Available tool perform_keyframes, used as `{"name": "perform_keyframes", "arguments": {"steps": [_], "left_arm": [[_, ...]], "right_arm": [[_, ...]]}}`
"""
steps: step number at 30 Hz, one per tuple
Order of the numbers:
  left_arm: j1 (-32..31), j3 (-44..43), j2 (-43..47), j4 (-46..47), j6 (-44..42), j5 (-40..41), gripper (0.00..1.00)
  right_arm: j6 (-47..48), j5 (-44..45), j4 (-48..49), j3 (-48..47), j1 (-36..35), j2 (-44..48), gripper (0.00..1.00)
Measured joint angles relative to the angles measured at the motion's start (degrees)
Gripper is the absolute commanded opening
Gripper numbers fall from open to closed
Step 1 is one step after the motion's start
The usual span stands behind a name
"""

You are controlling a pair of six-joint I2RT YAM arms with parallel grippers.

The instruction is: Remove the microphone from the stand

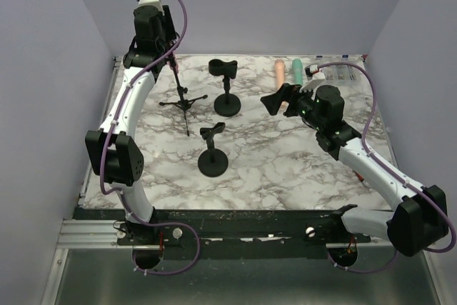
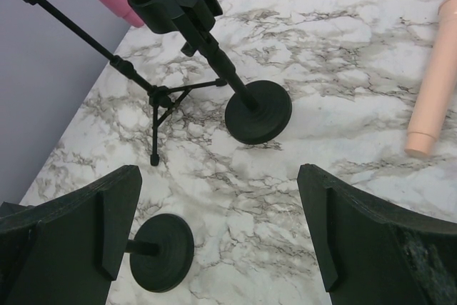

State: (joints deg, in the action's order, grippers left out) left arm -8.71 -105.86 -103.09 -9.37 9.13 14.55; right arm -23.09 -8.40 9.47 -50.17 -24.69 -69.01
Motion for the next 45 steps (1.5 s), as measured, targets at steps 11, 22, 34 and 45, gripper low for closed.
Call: {"name": "perform_keyframes", "arguments": {"steps": [11, 22, 34, 45], "left_arm": [[-0.02, -1.16, 0.42, -0.35, -2.47, -0.46, 0.04], [-1.05, -16.28, 4.79, -1.86, -10.47, -0.15, 0.00], [-7.30, -9.75, 26.10, 4.17, -11.91, -3.72, 0.00], [-7.54, 22.99, 47.78, 15.98, 9.49, -31.06, 0.00]], "right_arm": [[0.00, 0.00, 0.00, 0.00, 0.00, -0.48, 1.00], [0.00, 0.00, 0.00, 0.00, 0.00, -0.74, 1.00], [0.00, 0.02, 0.13, 0.00, 0.00, -1.86, 1.00], [0.66, -5.95, 0.90, 0.00, 0.02, -2.93, 1.00]]}}
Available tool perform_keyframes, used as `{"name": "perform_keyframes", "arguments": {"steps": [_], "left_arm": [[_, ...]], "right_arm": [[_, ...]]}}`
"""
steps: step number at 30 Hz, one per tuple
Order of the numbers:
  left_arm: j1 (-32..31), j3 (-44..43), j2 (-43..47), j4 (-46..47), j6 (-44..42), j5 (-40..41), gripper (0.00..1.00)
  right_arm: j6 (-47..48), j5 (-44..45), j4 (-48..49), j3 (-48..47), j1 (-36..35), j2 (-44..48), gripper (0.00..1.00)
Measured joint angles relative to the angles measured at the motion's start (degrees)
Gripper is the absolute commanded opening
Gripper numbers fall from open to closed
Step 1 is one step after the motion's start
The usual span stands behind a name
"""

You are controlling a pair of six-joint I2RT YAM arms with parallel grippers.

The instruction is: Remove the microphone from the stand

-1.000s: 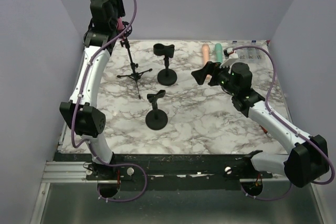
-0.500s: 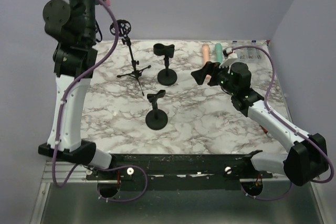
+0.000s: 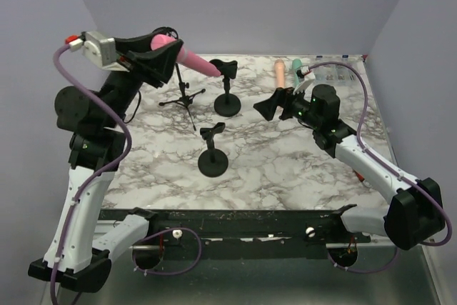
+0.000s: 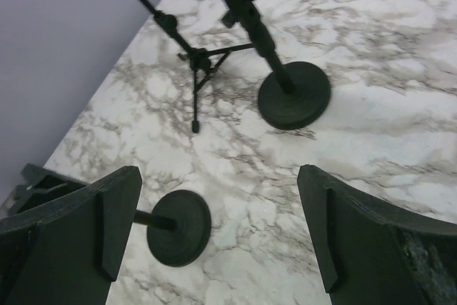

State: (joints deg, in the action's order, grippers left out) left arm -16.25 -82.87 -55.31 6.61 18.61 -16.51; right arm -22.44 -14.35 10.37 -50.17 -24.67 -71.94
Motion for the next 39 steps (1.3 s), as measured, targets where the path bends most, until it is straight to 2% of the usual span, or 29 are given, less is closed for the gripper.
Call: {"name": "perform_keyframes", "arguments": {"steps": [7, 10, 14, 19, 20, 22, 24, 25, 26, 27, 28, 29, 31, 33, 37, 39], "left_arm": [[0.48, 9.27, -0.92, -2.93, 8.11, -15.17, 0.00], [1.57, 11.69, -0.81, -2.60, 10.69, -19.74, 0.00], [2.82, 15.96, -0.94, 2.73, 16.48, -26.82, 0.00], [3.06, 19.45, -3.10, 9.57, 23.43, -32.52, 0.00], [3.06, 20.26, -4.02, 11.43, 25.35, -33.73, 0.00], [3.08, 21.44, -4.92, 14.21, 27.93, -34.88, 0.00], [3.08, 23.28, -5.29, 16.55, 30.16, -35.63, 0.00], [3.17, 23.98, -5.31, 17.18, 31.06, -35.93, 0.00], [3.37, 24.55, -5.29, 17.68, 31.82, -36.20, 0.07], [3.52, 24.79, -5.31, 17.79, 32.02, -36.28, 0.30], [3.85, 24.94, -5.31, 17.81, 31.65, -36.28, 0.48], [4.28, 25.07, -5.35, 17.35, 32.15, -36.41, 0.54], [5.11, 25.27, -5.31, 16.83, 32.48, -36.61, 0.72], [5.49, 25.90, -5.14, 17.31, 33.07, -36.46, 0.98], [6.54, 27.85, -3.65, 18.08, 34.21, -35.98, 0.99], [7.56, 27.87, -2.34, 14.88, 32.22, -33.90, 0.99]], "right_arm": [[-3.15, -24.06, 10.56, -0.09, -0.13, 0.00, 1.00], [-5.92, -31.74, 15.08, -1.75, -0.81, -0.70, 1.00], [-7.32, -37.53, 17.51, -7.56, -4.07, -4.09, 1.00], [-7.82, -40.46, 19.43, -10.99, -10.78, -7.34, 0.98], [-8.02, -40.57, 19.85, -11.04, -11.87, -7.91, 0.96], [-8.28, -40.48, 20.17, -11.04, -12.90, -8.92, 0.83], [-8.52, -40.00, 20.48, -10.64, -12.90, -9.49, 0.64], [-8.48, -39.43, 20.85, -10.19, -12.90, -9.55, 0.51], [-8.33, -38.82, 21.11, -9.66, -12.87, -9.55, 0.40], [-8.20, -38.38, 21.42, -9.16, -12.87, -9.53, 0.26], [-8.24, -37.86, 21.97, -8.66, -12.83, -9.51, 0.16], [-7.89, -37.20, 22.29, -8.41, -12.83, -9.42, 0.04], [-7.58, -35.76, 22.64, -7.80, -13.20, -9.29, 0.01], [-7.13, -33.92, 22.51, -7.50, -13.38, -9.20, 0.01], [-5.86, -28.68, 21.07, -7.50, -13.11, -9.09, 0.01], [-4.44, -24.98, 19.10, -7.72, -13.38, -8.63, 0.01]]}}
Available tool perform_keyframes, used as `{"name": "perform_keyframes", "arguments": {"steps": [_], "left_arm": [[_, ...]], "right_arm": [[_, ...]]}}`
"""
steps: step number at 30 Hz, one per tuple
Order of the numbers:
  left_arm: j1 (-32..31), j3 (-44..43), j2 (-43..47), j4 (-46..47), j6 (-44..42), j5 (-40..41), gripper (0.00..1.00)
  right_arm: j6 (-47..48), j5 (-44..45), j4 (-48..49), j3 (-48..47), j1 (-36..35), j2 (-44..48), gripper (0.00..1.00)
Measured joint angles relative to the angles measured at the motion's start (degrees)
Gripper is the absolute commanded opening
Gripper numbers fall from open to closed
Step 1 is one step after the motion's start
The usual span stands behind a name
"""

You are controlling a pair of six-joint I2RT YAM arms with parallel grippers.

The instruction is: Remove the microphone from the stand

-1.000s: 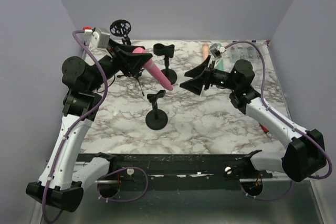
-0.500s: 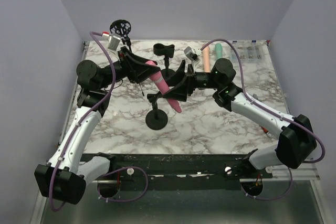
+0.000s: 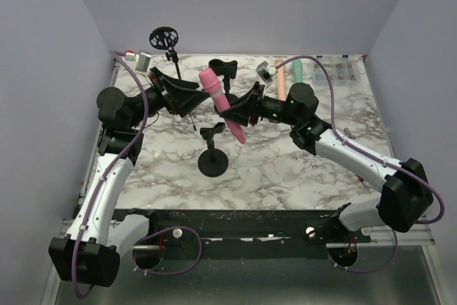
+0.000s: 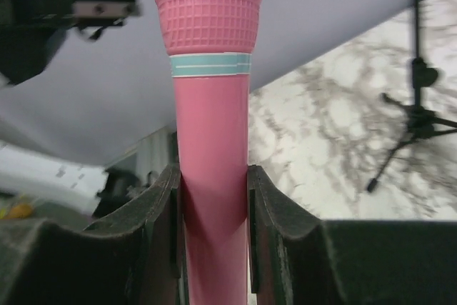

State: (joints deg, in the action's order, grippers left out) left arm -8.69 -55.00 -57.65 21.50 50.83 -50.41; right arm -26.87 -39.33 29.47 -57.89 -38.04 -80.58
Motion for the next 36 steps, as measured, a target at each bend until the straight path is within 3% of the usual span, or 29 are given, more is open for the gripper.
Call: {"name": "perform_keyframes", "arguments": {"steps": [4, 5, 11, 14, 20, 29, 36], "left_arm": [[1.46, -0.22, 2.36, -5.66, -2.12, 4.63, 0.98], [1.79, -0.20, 2.49, -5.79, -2.08, 5.03, 0.99], [5.22, 3.78, -0.31, 0.44, 4.74, 5.20, 0.99], [6.56, 5.27, -1.88, 0.98, 6.78, 5.22, 0.98], [7.82, 5.31, -1.49, 2.84, 8.79, 5.18, 0.98], [7.87, 5.31, -1.53, 4.55, 10.25, 4.76, 0.99], [8.87, 5.18, -2.38, 4.48, 9.86, 4.48, 0.99]], "right_arm": [[2.78, 16.13, -6.84, -1.33, 0.15, 1.38, 0.01], [3.74, 23.61, -8.79, -1.60, 0.17, 1.88, 0.01], [10.49, 58.18, -13.97, -1.62, 0.87, 1.73, 0.01], [12.90, 66.07, -14.78, -1.99, 3.10, -1.55, 0.01], [13.64, 65.09, -23.80, -14.01, 10.27, -19.54, 0.01], [10.75, 59.36, -46.42, -56.28, 12.61, -51.17, 0.01], [6.51, 57.20, -58.14, -75.08, 14.23, -63.06, 0.01]]}}
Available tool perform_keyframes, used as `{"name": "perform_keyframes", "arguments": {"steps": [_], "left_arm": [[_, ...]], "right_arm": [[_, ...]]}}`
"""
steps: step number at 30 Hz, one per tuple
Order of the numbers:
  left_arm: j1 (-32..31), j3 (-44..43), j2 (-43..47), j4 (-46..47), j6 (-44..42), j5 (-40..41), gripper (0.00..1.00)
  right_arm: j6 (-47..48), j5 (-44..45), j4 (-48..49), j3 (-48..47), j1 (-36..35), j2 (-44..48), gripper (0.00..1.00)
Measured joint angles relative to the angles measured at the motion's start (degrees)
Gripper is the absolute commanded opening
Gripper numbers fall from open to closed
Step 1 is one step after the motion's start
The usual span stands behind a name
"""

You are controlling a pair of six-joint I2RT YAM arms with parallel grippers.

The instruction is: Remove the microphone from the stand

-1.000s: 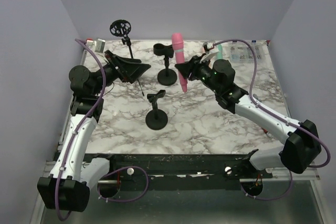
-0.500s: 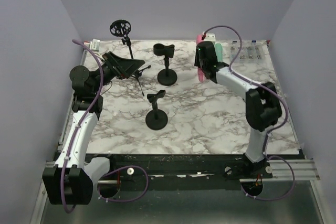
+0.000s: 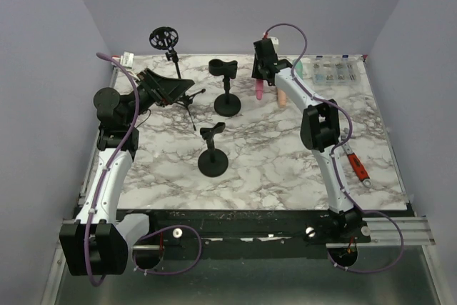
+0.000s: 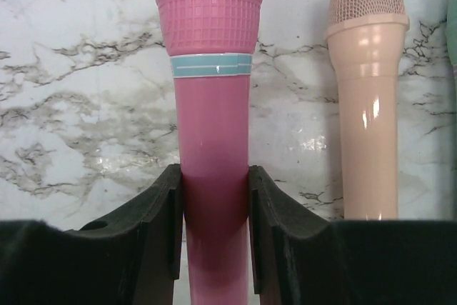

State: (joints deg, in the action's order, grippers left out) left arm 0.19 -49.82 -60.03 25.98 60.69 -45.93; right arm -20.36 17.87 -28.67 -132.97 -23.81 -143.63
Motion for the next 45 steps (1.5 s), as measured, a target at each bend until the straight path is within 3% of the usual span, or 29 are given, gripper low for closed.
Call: {"name": "perform_keyframes", "arguments": {"steps": [10, 18, 33, 40, 45], "left_arm": [[1.57, -0.04, -1.92, -0.85, 0.31, -0.31, 0.99], [2.01, -0.42, -2.10, -1.07, 0.42, -1.22, 0.99], [2.10, -0.44, -2.10, -2.05, 0.02, -1.25, 0.98], [2.12, -0.44, -1.64, -3.30, -1.64, -1.16, 0.99], [2.12, -1.07, -1.05, -5.16, -3.67, -0.79, 0.99]], "right_arm": [[-0.59, 0.22, -4.48, -2.80, 1.14, -3.63, 0.10], [-0.57, 0.57, -4.46, -4.26, 1.11, -6.71, 0.27], [0.26, 1.14, -4.42, -6.45, 1.11, -7.80, 0.75], [0.52, 0.63, -5.09, -7.65, 1.11, -6.38, 0.81], [0.66, -1.07, -6.10, -4.83, 1.11, 0.76, 0.84]]}}
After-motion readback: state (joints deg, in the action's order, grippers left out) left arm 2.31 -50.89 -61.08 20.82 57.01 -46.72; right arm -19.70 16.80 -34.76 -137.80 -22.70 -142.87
